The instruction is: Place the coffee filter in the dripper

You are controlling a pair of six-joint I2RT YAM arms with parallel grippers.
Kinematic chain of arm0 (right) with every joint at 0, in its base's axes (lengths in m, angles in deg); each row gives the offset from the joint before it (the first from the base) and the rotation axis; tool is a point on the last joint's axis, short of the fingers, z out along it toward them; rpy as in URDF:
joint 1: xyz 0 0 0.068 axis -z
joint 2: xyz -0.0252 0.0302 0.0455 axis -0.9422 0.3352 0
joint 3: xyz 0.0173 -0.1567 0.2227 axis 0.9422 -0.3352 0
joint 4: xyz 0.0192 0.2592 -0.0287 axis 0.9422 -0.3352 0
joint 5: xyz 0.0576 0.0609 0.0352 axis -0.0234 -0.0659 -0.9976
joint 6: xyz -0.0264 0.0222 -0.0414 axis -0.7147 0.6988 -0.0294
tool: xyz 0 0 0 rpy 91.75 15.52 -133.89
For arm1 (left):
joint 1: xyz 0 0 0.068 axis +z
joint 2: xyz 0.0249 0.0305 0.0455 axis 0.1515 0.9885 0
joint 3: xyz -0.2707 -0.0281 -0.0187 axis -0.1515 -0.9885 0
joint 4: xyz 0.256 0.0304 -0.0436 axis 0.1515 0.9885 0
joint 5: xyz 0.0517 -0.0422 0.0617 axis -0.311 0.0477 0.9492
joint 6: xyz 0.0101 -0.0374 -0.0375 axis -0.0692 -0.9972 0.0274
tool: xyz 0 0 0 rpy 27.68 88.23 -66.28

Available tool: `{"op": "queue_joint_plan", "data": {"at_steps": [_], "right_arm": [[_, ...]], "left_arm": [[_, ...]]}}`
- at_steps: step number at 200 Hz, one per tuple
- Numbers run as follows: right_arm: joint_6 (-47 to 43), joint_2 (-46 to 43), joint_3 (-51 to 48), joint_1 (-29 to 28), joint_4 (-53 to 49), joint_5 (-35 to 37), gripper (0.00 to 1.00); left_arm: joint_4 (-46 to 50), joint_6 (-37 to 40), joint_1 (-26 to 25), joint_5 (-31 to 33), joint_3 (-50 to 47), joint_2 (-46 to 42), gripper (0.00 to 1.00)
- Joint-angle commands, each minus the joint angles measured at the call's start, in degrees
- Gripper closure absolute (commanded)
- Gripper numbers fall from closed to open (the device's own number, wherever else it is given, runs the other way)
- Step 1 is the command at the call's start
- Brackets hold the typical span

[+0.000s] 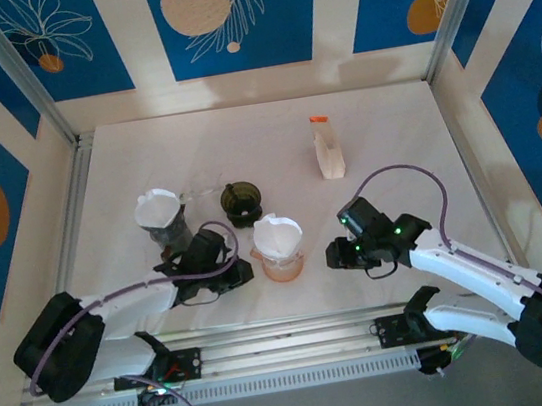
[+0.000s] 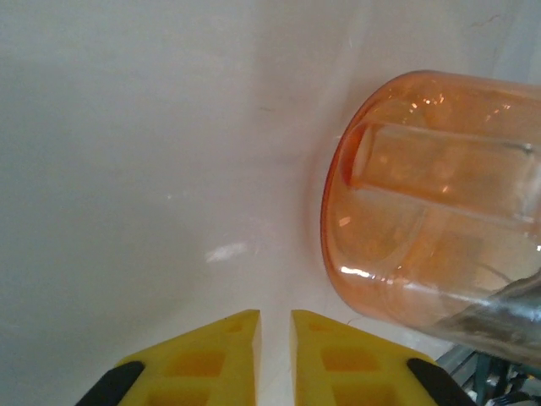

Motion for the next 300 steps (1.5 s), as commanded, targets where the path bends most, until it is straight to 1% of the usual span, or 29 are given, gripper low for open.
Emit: {"op": "queue_joint_plan", "data": {"at_steps": [1, 32, 49, 99, 115, 157, 179, 204, 300], "right_arm": [[-0.53, 1.21, -1.25, 0.8, 3.32, -5.23, 0.56], [0.17, 3.13, -2.51, 1.0, 6.0, -6.57, 0.57], [0.29, 3.53, -2.69, 1.06, 6.56, -6.36, 0.57], [0.97, 3.8, -4.29, 1.5, 7.35, -6.84, 0.57], [1.47, 3.89, -4.97, 1.67, 7.82, -7.07, 0.6], [2.12, 4.71, -5.89, 2.23, 9.3, -7.19, 0.64], [2.95, 5.42, -6.59, 3.35, 10.96, -8.0, 0.68], [3.92, 6.58, -7.51, 4.95, 13.15, -10.6, 0.72], [6.54, 10.86, -9.01, 8.97, 20.83, -12.99, 0.78]], "left_arm": [[-7.76, -1.95, -0.55, -2.76, -0.68, 1.7, 0.86], [-11.12, -2.68, -0.75, -3.61, -0.85, 5.08, 0.93], [-12.79, -3.2, -1.07, -4.03, -0.58, 6.54, 1.0], [-13.57, -3.41, -3.1, -3.78, 1.43, 8.72, 1.0], [-14.21, -3.57, -3.58, -3.77, 2.26, 9.78, 1.0], [-16.6, -4.5, -4.17, -3.92, 4.23, 13.03, 1.0], [-18.05, -4.86, -4.33, -4.12, 5.77, 15.12, 1.0], [-19.07, -4.85, -4.57, -4.56, 7.58, 17.41, 1.0], [-19.24, -4.94, -5.44, -4.56, 14.88, 23.37, 1.0]]}}
